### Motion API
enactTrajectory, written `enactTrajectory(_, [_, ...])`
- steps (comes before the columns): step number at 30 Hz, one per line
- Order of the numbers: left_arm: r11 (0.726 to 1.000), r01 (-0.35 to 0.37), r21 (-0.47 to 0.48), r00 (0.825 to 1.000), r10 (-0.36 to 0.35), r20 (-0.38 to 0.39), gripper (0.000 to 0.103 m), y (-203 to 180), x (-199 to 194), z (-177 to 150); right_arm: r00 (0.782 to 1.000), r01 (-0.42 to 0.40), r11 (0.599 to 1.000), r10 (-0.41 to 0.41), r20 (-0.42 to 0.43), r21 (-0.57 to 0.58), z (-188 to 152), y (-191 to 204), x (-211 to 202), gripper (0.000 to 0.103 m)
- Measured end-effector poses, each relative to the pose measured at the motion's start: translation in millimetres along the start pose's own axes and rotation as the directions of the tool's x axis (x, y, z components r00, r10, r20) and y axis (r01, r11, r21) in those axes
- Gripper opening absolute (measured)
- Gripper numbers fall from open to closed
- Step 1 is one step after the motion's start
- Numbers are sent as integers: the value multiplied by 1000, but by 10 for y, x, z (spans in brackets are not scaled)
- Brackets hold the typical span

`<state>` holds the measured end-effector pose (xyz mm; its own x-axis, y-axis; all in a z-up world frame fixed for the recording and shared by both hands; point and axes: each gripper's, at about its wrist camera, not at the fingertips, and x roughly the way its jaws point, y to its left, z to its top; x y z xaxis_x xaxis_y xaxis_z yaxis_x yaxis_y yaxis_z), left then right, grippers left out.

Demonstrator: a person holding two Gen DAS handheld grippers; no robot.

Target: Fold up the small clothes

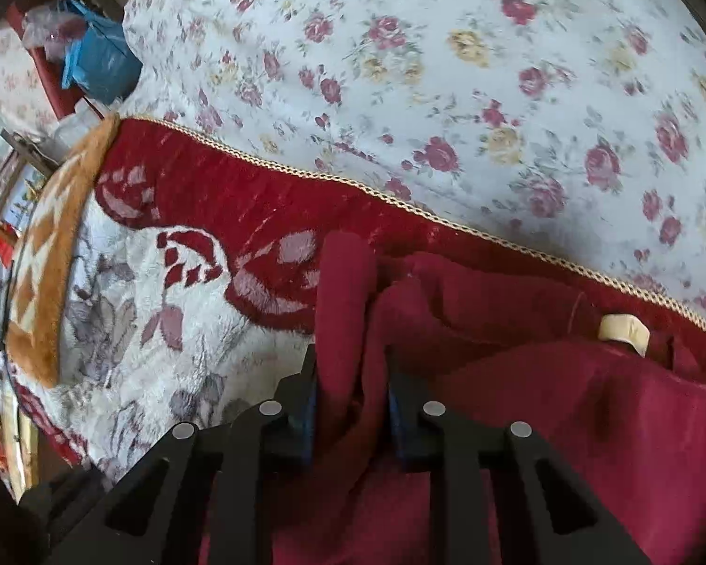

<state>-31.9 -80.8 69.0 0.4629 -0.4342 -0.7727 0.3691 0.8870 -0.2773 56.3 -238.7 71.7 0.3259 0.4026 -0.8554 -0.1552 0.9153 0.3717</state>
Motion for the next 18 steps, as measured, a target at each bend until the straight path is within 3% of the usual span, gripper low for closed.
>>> enactTrajectory(11, [998, -63, 20, 998, 63, -5, 81, 33, 35, -48, 1000, -16, 1000, 15, 19, 17, -28, 0, -93, 25])
enactTrajectory(18, [997, -65, 33, 996, 67, -56, 82, 27, 171, -108, 1000, -11, 1000, 10, 17, 20, -35, 9, -102, 25])
